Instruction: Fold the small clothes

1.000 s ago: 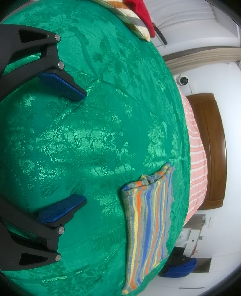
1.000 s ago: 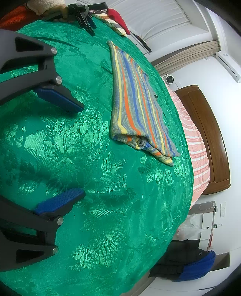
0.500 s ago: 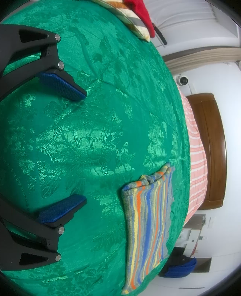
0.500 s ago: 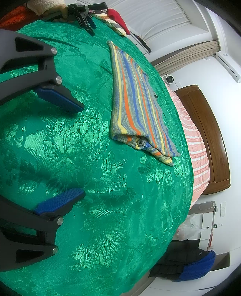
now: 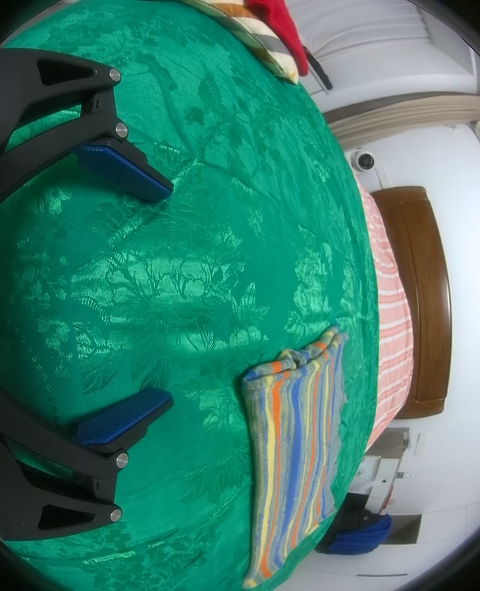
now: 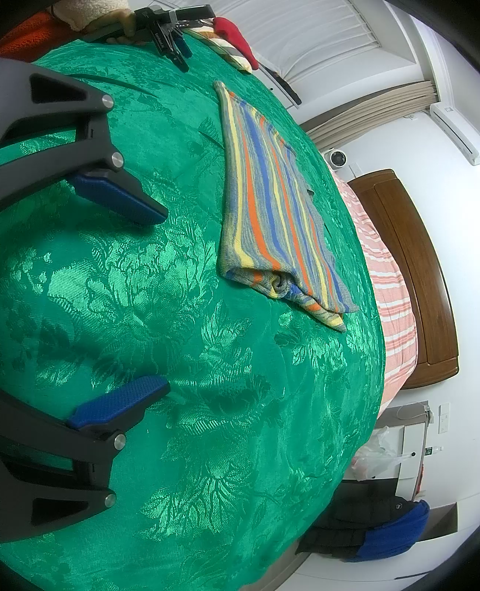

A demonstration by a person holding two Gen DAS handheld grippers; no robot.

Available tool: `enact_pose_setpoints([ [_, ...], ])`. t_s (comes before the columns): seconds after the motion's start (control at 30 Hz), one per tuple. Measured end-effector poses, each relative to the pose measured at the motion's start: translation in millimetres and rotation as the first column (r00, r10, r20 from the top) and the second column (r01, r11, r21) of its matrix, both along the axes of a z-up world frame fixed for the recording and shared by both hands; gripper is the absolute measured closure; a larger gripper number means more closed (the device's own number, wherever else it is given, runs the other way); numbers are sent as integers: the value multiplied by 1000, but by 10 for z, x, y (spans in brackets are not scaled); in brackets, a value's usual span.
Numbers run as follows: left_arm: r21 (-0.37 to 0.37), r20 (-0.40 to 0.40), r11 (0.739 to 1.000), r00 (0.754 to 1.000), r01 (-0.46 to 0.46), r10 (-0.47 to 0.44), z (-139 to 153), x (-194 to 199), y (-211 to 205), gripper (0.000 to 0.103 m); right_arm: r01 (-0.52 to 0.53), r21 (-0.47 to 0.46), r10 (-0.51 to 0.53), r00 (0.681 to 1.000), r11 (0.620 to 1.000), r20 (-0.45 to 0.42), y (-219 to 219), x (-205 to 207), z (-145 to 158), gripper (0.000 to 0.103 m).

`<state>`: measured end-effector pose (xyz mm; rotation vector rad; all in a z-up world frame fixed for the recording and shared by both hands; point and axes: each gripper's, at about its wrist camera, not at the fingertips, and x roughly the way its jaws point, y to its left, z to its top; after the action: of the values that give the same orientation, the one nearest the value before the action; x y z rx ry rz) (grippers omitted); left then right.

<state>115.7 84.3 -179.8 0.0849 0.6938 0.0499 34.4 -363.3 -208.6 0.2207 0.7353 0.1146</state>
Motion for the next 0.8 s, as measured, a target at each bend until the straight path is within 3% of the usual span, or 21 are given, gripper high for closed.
enact_pose_setpoints([
  [0.3, 7, -9, 1000, 1000, -7, 7, 7, 10, -8, 1, 0, 1, 0, 1000, 1000, 0, 1, 2, -2, 19],
  [0.43, 53, -89, 998, 996, -16, 21, 136, 59, -70, 2, 4, 4, -4, 1000, 1000, -3, -3, 3, 9, 20],
  [0.5, 58, -76, 998, 997, 26, -21, 313, 6, -231, 2, 19, 6, -19, 1000, 1000, -10, -9, -4, 42, 20],
  [0.57, 40, -48, 988, 988, 147, -145, 520, -56, -554, 2, 53, 38, -52, 999, 998, -5, -52, -48, 92, 20],
  [0.6, 47, -42, 976, 977, 212, -210, 594, -70, -751, 2, 72, 78, -73, 997, 994, 9, -102, -97, 127, 20],
  [0.67, 98, -38, 923, 928, 372, -370, 701, -84, -1304, 2, 97, 151, -104, 994, 984, 36, -201, -174, 198, 20],
  [0.8, 178, -151, 755, 776, 631, -613, 549, 29, -2504, 4, 90, 180, -105, 992, 980, 76, -365, -157, 403, 20],
])
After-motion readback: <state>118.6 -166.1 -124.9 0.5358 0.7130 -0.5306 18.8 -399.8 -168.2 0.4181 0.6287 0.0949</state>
